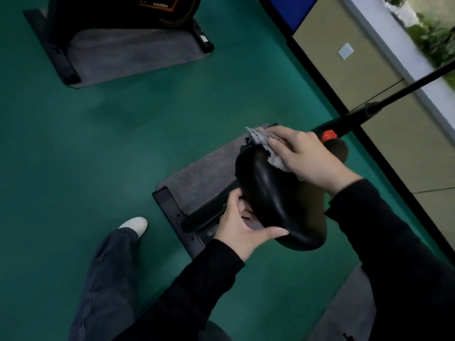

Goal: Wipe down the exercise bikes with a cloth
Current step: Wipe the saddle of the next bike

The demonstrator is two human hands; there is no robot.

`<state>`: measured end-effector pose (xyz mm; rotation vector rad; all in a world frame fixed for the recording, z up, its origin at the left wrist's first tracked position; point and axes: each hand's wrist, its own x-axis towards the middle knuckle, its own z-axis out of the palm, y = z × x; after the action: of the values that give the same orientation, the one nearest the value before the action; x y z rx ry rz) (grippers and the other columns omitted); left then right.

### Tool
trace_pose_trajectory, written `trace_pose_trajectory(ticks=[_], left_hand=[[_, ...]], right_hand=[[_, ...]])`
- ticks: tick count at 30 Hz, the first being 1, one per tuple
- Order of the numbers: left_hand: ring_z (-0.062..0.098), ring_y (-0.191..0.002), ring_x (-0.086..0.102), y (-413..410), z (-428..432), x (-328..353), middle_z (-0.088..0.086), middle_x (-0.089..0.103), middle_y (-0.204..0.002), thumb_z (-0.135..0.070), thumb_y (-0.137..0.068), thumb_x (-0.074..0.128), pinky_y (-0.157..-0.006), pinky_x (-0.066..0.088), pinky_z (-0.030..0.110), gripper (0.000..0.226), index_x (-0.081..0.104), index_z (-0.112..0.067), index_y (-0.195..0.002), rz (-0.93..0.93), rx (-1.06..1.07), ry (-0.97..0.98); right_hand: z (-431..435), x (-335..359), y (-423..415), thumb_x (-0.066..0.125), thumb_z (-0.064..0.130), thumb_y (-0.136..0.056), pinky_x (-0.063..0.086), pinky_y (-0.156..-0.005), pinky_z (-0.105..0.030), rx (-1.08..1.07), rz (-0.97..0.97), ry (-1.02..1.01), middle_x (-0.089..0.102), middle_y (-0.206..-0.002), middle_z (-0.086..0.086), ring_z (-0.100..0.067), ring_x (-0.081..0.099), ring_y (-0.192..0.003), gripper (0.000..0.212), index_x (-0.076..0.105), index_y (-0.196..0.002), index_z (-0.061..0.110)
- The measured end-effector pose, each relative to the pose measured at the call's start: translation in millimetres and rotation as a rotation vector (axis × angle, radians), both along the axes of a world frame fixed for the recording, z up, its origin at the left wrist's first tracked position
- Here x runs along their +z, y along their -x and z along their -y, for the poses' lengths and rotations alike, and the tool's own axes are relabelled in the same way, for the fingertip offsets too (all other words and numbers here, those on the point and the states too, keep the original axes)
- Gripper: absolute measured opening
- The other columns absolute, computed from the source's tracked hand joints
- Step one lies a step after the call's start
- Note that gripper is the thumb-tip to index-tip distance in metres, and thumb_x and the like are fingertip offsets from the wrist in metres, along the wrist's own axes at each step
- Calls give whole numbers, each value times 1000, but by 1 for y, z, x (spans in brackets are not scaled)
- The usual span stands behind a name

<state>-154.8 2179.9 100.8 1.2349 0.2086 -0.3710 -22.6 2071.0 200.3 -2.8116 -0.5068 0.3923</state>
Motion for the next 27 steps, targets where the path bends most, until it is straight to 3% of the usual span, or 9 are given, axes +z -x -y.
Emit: trace_pose_trajectory(ticks=[3,8,13,16,20,22,27], left_hand=[[5,-96,61,-1,-3,0,-6,64,-112,-46,-40,83,-80,49,21,90,38,-30,-117,-2,-29,-47],[2,-89,63,-3,-7,0,-11,65,-106,-50,-39,83,-79,53,23,93,36,-34,-118,-20,-84,-119],[2,-79,65,-9,-22,15,-8,64,-98,-51,-44,85,-72,54,28,102,31,-26,-127,-86,-232,-254],[6,-85,64,-16,-36,28,-5,65,-93,-45,-59,84,-77,54,30,84,36,-24,-124,-92,-369,-401],[4,-81,60,-26,-56,48,-7,62,-92,-44,-67,78,-64,44,14,56,49,-23,-110,-35,-505,-598],[8,-83,60,-32,-65,58,-5,61,-93,-41,-69,78,-63,43,16,52,55,-18,-109,-9,-542,-666],[12,-84,62,-63,-85,88,-3,61,-97,-36,-73,77,-69,43,21,47,57,-18,-111,158,-661,-785]], right_hand=[[12,-1,41,48,20,-97,36,-89,-17,11,188,-104,65,-112,-5,-21,59,-104,27,59,-121,12],[35,-9,96,50,12,-95,38,-102,-23,-154,352,-148,62,-118,-7,-19,54,-117,26,61,-118,6],[40,-8,133,53,7,-94,34,-95,-18,-457,374,-157,63,-112,-11,-27,56,-110,25,62,-117,4],[37,3,144,54,6,-94,37,-87,-19,-632,372,-248,65,-110,-10,-26,59,-103,24,62,-117,5],[27,25,150,54,9,-94,34,-86,-6,-783,413,-376,65,-110,-4,-6,54,-100,24,61,-117,8],[19,33,149,54,10,-94,30,-84,3,-828,413,-407,63,-109,0,2,49,-97,24,61,-117,10],[-6,50,147,52,13,-95,27,-80,7,-987,381,-519,60,-106,9,4,50,-97,24,61,-117,15]])
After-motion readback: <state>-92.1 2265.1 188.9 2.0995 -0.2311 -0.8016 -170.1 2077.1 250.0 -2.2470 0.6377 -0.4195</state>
